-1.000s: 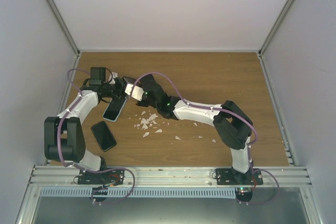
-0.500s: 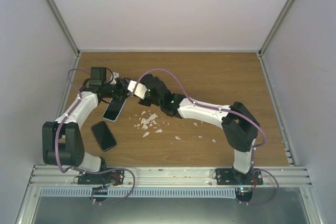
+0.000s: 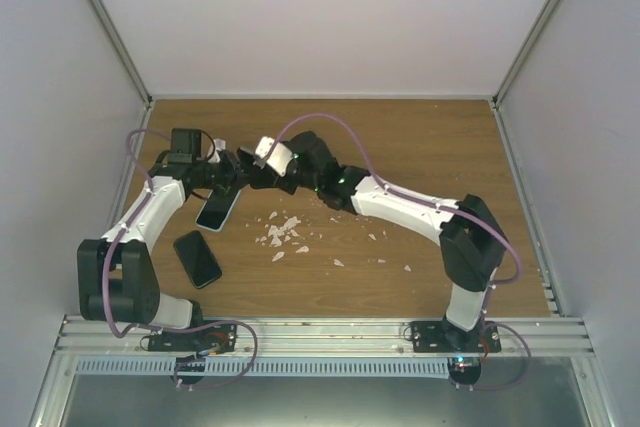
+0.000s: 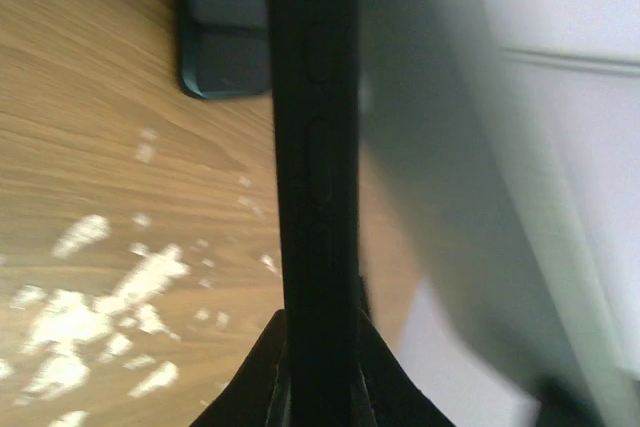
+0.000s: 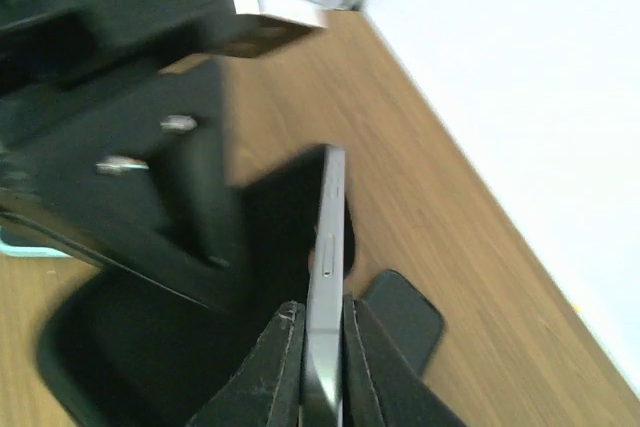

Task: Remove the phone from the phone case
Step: Place the phone at the center of the board, then place the phone case at the center of the board.

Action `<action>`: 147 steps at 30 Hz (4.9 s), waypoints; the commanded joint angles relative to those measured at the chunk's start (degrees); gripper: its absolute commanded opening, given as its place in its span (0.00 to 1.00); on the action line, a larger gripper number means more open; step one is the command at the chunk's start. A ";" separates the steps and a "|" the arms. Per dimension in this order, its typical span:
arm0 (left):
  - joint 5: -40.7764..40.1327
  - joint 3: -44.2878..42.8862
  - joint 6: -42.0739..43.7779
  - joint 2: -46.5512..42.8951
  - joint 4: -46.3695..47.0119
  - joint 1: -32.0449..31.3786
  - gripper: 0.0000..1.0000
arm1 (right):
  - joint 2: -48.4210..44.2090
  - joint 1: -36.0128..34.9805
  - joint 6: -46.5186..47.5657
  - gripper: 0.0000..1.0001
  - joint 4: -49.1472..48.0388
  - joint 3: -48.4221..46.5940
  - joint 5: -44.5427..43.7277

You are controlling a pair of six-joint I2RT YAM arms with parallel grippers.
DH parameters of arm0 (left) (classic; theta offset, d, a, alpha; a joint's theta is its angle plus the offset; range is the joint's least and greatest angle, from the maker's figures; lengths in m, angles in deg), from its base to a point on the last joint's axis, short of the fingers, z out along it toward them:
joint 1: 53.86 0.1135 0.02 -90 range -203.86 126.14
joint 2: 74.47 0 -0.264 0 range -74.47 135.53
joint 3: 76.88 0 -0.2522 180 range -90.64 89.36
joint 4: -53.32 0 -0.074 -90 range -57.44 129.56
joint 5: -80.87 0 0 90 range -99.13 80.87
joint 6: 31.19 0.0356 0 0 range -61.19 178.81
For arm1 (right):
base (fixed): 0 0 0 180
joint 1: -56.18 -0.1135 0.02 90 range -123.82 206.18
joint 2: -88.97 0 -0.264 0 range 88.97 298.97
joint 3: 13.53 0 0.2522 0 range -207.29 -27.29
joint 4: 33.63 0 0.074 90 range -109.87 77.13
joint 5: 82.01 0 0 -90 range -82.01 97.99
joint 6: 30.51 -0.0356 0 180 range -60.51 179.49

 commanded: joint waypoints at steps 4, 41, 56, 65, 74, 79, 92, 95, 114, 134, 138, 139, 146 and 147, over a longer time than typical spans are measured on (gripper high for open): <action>-9.35 0.25 9.34 -0.71 2.10 2.50 0.00 | -7.97 5.74 -3.49 0.01 0.09 -3.42 0.62; 2.87 -3.39 16.18 0.95 12.21 -1.33 0.00 | -39.28 38.84 12.69 0.01 4.05 29.19 3.06; 2.35 -2.61 15.56 0.02 12.48 -1.77 0.00 | -26.34 40.68 26.62 0.01 -16.89 38.56 -4.96; 2.00 -1.92 15.54 -0.30 12.34 -1.71 0.00 | -16.19 40.77 35.10 0.01 -28.73 39.30 -8.22; 1.85 -1.89 15.38 -0.07 12.39 -1.75 0.00 | -7.89 40.82 40.97 0.01 -38.31 39.72 -9.31; 1.67 -1.81 15.42 0.06 12.38 -1.78 0.00 | -3.91 40.78 42.82 0.01 -41.54 39.76 -10.04; 1.39 -1.91 15.46 0.77 12.51 -1.75 0.00 | -1.12 40.69 41.10 0.26 -39.40 39.91 -8.56; 1.25 -1.81 15.44 0.77 12.53 -1.75 0.00 | -1.58 40.63 40.35 0.34 -37.40 39.74 -7.34; 1.35 -1.29 15.93 0.02 12.38 -1.78 0.00 | -8.79 40.83 35.77 0.80 -27.18 39.98 -2.68; 1.46 -1.94 18.01 1.33 15.45 -8.72 0.00 | -24.44 41.80 7.36 0.83 5.60 22.23 15.95; 1.25 -2.07 17.49 1.94 18.69 -11.91 0.00 | -25.16 41.76 1.79 0.83 13.40 16.31 23.40; 1.38 -2.11 17.20 2.06 19.88 -12.61 0.00 | -25.13 41.85 0.43 0.82 15.03 15.02 25.64; 0.53 -3.00 16.66 2.79 23.96 -17.52 0.00 | -25.32 41.78 -11.37 0.78 21.24 10.67 38.21; 0.51 -3.30 16.73 2.98 24.13 -18.12 0.00 | -25.23 41.85 -12.75 0.76 21.69 10.53 39.55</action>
